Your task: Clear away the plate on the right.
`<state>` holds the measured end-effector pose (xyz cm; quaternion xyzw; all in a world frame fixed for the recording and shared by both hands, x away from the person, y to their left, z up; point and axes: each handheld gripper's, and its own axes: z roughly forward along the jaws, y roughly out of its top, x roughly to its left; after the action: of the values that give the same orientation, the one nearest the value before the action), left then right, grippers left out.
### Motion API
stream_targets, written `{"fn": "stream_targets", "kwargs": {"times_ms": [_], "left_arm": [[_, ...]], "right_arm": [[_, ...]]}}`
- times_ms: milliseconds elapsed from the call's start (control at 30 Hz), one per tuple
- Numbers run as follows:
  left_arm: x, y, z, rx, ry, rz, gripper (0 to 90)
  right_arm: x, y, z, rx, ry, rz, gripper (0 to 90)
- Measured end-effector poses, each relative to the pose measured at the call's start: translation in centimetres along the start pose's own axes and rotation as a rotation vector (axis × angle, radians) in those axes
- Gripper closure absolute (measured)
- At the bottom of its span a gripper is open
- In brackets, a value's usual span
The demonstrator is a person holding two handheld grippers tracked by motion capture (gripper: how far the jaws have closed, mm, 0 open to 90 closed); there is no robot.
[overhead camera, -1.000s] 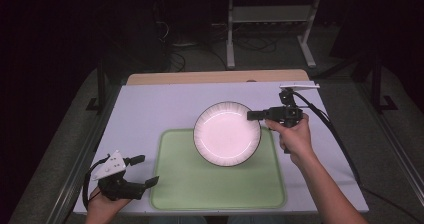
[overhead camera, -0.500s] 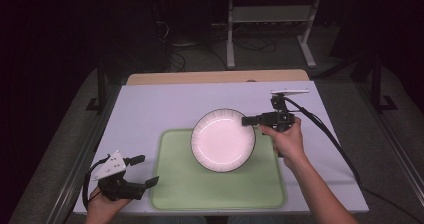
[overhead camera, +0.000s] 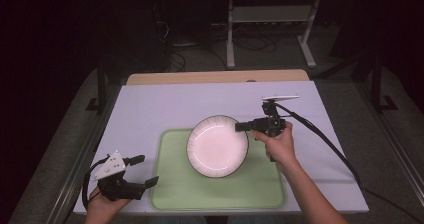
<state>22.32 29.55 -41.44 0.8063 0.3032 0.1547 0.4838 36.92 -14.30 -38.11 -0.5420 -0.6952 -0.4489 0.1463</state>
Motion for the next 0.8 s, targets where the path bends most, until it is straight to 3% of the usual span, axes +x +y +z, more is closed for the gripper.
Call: {"fn": "stream_targets", "kwargs": {"times_ms": [467, 800], "left_arm": [[0.0, 0.0, 0.1, 0.002, -0.003, 0.002, 14.0], [0.0, 0.0, 0.1, 0.003, -0.004, 0.002, 14.0]], "right_arm": [[-0.7, -1.3, 1.7, 0.022, -0.019, -0.001, 77.5], [-1.6, -2.2, 2.6, 0.026, -0.025, 0.041, 77.4]]}}
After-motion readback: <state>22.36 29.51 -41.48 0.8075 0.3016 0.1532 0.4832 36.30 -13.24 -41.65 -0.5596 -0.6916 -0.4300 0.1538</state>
